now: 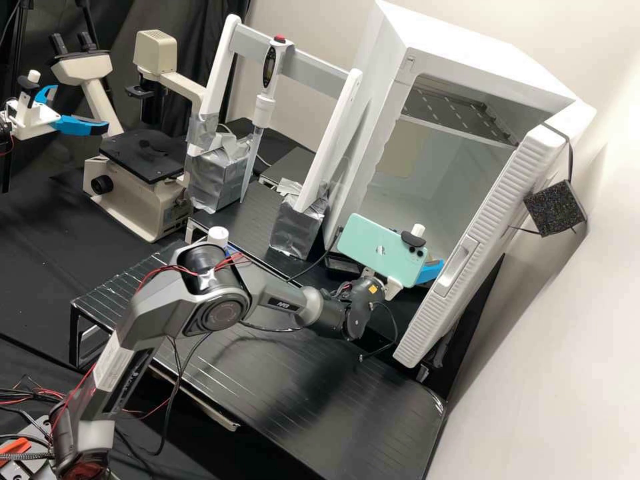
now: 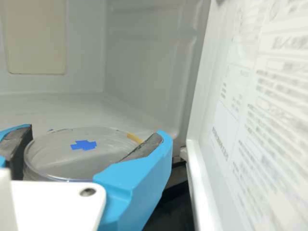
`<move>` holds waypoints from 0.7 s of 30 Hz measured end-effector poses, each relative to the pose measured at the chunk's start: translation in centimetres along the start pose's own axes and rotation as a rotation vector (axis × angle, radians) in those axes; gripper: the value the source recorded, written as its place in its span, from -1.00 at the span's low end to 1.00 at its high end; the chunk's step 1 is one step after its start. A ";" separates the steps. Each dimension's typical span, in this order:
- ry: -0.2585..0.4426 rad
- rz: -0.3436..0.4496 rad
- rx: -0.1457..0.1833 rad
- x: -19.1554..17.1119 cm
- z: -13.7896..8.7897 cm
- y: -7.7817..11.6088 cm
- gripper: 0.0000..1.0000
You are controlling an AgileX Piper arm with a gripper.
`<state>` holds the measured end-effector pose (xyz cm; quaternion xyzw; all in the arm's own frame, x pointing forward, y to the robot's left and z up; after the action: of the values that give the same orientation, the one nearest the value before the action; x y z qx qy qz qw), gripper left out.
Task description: Move the petri dish to the microscope
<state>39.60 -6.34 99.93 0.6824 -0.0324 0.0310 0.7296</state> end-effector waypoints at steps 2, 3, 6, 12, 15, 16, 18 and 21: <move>0.022 0.000 -0.002 -1.4 -0.2 0.1 -1.00; 0.033 -0.002 -0.001 -2.2 -0.2 0.0 -1.00; 0.062 0.012 0.009 -4.4 -0.4 0.1 -1.00; 0.130 0.039 0.029 -9.4 -1.4 -0.2 -1.00; 0.156 0.043 0.028 -12.0 -2.4 -0.6 -1.00; 0.159 0.043 0.023 -12.7 -2.7 -0.7 -1.00; 0.169 0.040 0.012 -13.9 -3.5 -1.0 -1.00; 0.182 0.035 -0.007 -15.9 -5.0 -1.7 -1.00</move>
<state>23.95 -1.44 96.52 0.6736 0.0222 0.1057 0.7312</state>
